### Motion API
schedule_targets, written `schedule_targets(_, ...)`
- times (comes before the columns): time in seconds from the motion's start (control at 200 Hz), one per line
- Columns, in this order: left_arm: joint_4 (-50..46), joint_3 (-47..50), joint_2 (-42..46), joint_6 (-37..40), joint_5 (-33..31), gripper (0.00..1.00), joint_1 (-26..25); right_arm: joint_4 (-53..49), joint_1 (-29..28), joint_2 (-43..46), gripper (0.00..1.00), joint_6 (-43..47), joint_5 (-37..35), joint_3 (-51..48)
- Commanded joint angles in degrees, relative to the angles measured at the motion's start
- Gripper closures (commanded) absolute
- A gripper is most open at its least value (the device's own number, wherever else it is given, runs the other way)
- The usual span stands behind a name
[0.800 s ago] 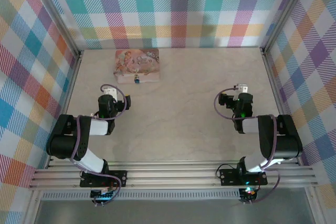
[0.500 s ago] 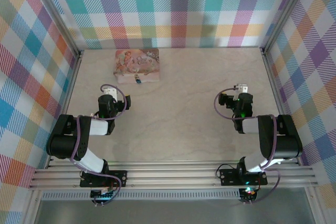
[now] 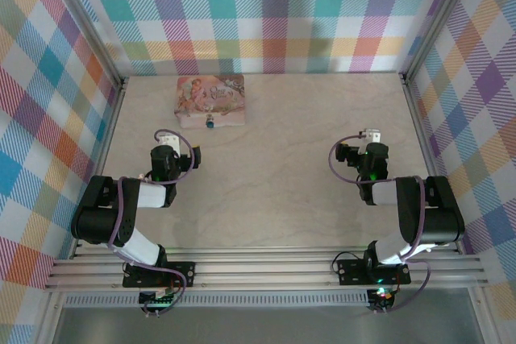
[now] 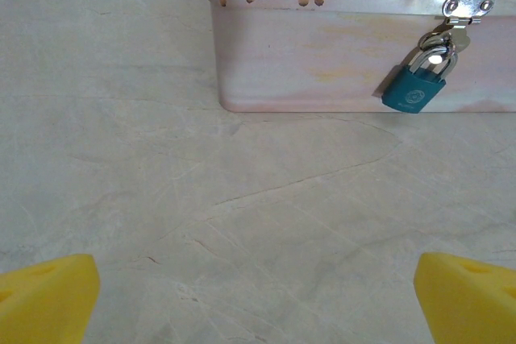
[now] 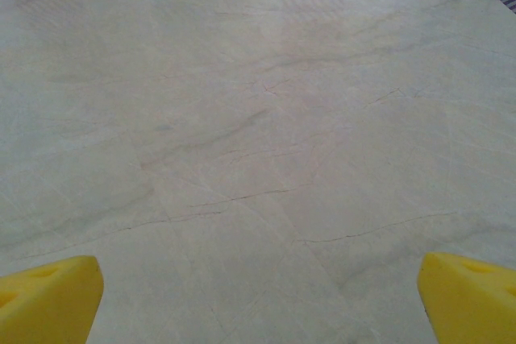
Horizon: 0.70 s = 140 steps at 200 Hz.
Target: Unlock the padlock with the key
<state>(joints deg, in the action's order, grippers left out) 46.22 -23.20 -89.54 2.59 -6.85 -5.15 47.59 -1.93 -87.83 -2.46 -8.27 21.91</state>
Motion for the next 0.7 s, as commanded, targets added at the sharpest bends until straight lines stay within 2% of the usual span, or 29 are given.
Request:
schedule_targets(0.0,0.1,-1.0,-0.2,-0.4,1.1,0.00,0.6,1.8,-0.1,-0.1,0.00,0.7,0.9,0.6)
schedule_targets(0.695,-0.3,-1.3,-0.2,-1.2,3.7,0.00,2.0,1.3,-0.1,0.5,0.00,1.1,2.1,0.6)
